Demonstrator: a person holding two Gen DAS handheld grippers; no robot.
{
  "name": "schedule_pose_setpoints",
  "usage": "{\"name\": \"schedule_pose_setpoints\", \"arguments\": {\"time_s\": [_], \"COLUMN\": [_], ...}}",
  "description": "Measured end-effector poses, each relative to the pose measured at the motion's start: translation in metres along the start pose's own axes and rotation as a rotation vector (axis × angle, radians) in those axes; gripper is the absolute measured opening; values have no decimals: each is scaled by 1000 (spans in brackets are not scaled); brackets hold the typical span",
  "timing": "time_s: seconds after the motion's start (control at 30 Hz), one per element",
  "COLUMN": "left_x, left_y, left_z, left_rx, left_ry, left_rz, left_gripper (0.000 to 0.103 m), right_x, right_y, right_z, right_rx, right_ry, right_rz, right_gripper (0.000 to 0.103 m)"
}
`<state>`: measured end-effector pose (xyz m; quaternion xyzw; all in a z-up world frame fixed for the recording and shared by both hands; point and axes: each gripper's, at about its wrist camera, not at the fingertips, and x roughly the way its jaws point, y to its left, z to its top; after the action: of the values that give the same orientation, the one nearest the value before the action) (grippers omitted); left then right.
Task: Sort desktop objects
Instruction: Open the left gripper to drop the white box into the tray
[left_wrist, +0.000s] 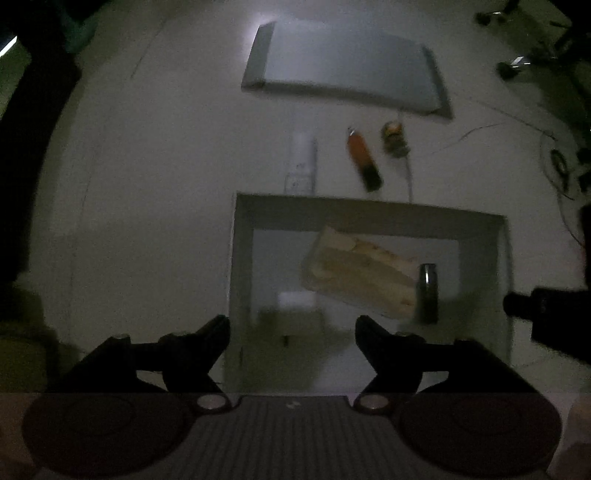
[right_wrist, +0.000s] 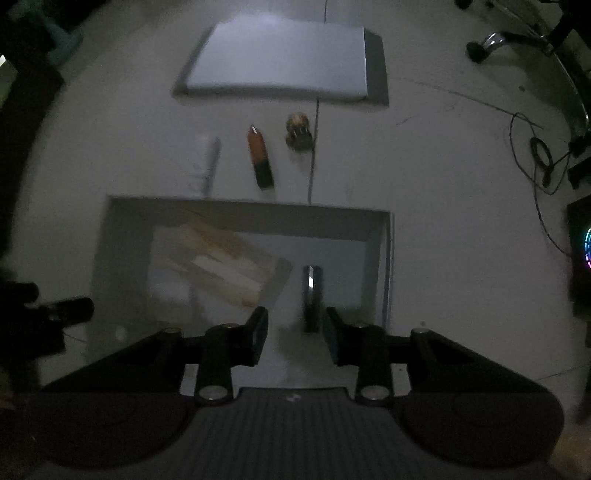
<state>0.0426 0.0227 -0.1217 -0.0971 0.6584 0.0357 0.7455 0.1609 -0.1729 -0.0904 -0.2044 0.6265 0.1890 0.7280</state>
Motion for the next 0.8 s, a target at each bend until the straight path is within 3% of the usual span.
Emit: {"name": "schedule_pose_setpoints", "arguments": {"time_s": [0.1,0.23,0.37,0.5,0.8], "left_x": [-26,-50,-33,-7,22], "left_y": [2,10,16,15,18], "left_z": [-2,7,8,17,73], "left_rx": [6,-54,-101,-105,-187], "left_ry": [-18,-45,-57,-37,-39], "left_rz": [-6,-40,-68,-50,-110], "left_gripper": [73,81,81,81,81], "right_x": [-22,-43,-51,-41,-3], "right_y": [5,5,1,-6,-10], "right_z": [10,24,36,42,81], "right_rx": [16,19,24,37,7], "right_ry": [-3,-20,-45,-36,-11], "right_rz": [20,14,13,24,52], "right_gripper": [39,40,40,40,40]}}
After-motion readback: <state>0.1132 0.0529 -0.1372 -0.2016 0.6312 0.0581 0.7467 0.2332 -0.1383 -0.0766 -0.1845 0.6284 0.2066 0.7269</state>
